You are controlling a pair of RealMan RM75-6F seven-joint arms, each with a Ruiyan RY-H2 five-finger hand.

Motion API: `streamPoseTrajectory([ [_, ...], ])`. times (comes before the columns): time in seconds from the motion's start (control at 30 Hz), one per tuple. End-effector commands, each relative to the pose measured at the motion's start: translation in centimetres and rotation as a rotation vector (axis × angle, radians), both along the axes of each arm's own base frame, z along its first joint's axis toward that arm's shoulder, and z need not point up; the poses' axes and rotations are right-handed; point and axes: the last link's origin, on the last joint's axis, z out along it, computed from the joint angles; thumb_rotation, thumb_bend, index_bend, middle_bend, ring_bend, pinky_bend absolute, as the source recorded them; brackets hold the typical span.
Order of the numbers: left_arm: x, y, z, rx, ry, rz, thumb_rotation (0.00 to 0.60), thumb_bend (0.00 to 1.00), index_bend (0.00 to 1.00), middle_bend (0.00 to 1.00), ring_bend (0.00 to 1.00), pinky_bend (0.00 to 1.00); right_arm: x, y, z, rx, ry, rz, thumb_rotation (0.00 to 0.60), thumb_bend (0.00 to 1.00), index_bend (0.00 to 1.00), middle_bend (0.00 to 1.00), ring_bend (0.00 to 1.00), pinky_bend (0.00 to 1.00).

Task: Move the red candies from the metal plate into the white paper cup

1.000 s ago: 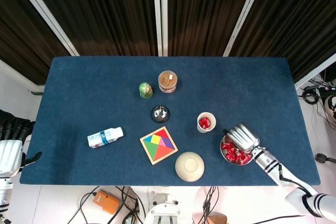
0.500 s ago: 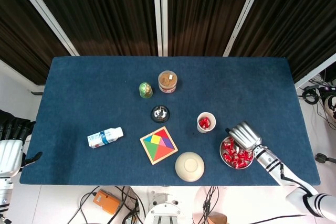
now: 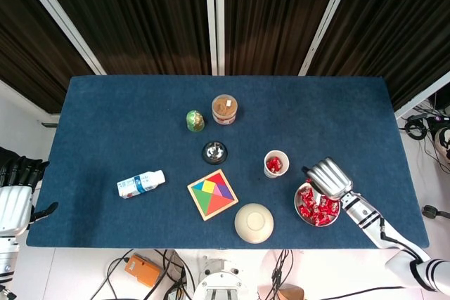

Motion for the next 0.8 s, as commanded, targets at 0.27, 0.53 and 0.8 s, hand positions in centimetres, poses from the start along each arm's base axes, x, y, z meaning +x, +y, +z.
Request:
streamPoseTrajectory([
  [0.27,0.1,0.0,0.1,0.001,0.001,0.000,0.600,0.00,0.17,0.15,0.04,0.00,7.3,-2.5,1.6,-0.019,-0.182,0.097,0.600,0.53,0.61,0.93,1.00,1.00],
  [0.53,-0.1,-0.1,0.0,0.001,0.000,0.009,0.600,0.00,0.17,0.15,0.04,0.00,8.7,-3.9,-0.8,0.028,-0.182,0.068,0.600,0.53,0.57,0.93,1.00,1.00],
  [0.8,-0.2,0.0,-0.1,-0.001,0.000,0.011,0.600,0.00,0.17,0.15,0.04,0.00,8.0,-3.9,-1.6,0.046,-0.153,0.043,0.600,0.52,0.45,0.93,1.00,1.00],
])
